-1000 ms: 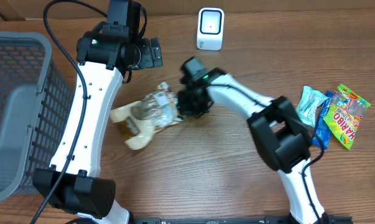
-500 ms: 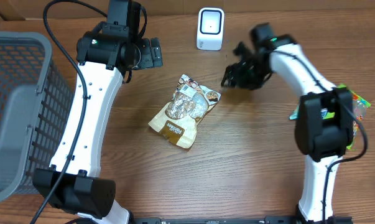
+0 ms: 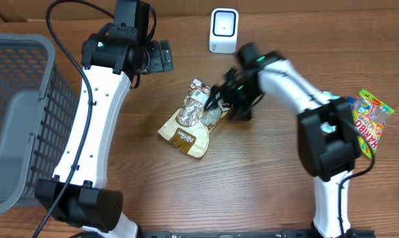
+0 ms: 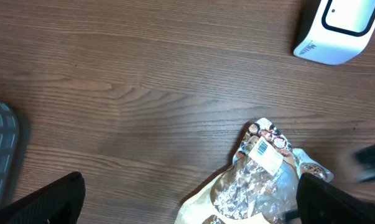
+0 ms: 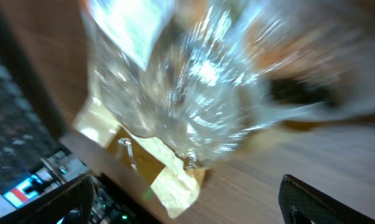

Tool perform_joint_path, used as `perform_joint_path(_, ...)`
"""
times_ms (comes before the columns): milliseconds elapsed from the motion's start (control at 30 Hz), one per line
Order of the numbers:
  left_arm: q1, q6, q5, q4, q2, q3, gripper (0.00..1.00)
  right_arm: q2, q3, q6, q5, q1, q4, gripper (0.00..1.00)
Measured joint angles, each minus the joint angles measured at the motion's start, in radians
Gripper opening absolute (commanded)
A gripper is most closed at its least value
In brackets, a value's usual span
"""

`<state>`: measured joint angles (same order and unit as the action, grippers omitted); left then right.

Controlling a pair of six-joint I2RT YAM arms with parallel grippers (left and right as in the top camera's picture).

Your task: Scan the item barcode

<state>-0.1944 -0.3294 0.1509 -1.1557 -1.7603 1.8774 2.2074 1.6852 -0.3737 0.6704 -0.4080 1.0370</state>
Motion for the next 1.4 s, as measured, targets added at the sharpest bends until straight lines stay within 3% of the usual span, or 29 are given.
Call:
perform_joint_path(133,0.0,0.0,0.0,0.0,0.0,0.0,1.0,0.0,-0.052,-0.128,-0.072,-0.089,-0.074,0.89)
perform_joint_path(233,0.0,0.0,0.0,0.0,0.0,0.0,0.99,0.0,-0.06,-0.204,-0.151,-0.109,-0.101,0.8)
perform_joint_path(333,0.0,0.0,0.0,0.0,0.0,0.0,1.0,-0.006,-0.06,-0.237,-0.244,-0.118,-0.109,0.78)
perform_joint_path(633,0.0,0.0,0.0,0.0,0.0,0.0,1.0,-0.024,-0.059,-0.14,-0.58,-0.107,-0.04,0.79)
perform_joint_path(767,0.0,0.0,0.0,0.0,0.0,0.0,1.0,-0.024,-0.059,-0.087,-0.665,-0.052,-0.033,0.85)
perform_joint_path(1033,0.0,0.0,0.0,0.0,0.0,0.0,1.0,-0.024,-0.036,0.008,-0.516,0.05,-0.011,0.95)
perform_joint_path(1267,0.0,0.0,0.0,0.0,0.0,0.0,1.0,-0.024,-0.043,0.047,-0.307,0.06,-0.137,0.95)
perform_joint_path(1400,0.0,0.0,0.0,0.0,0.0,0.0,1.0,-0.026,-0.08,-0.011,-0.278,0.019,-0.227,1.0)
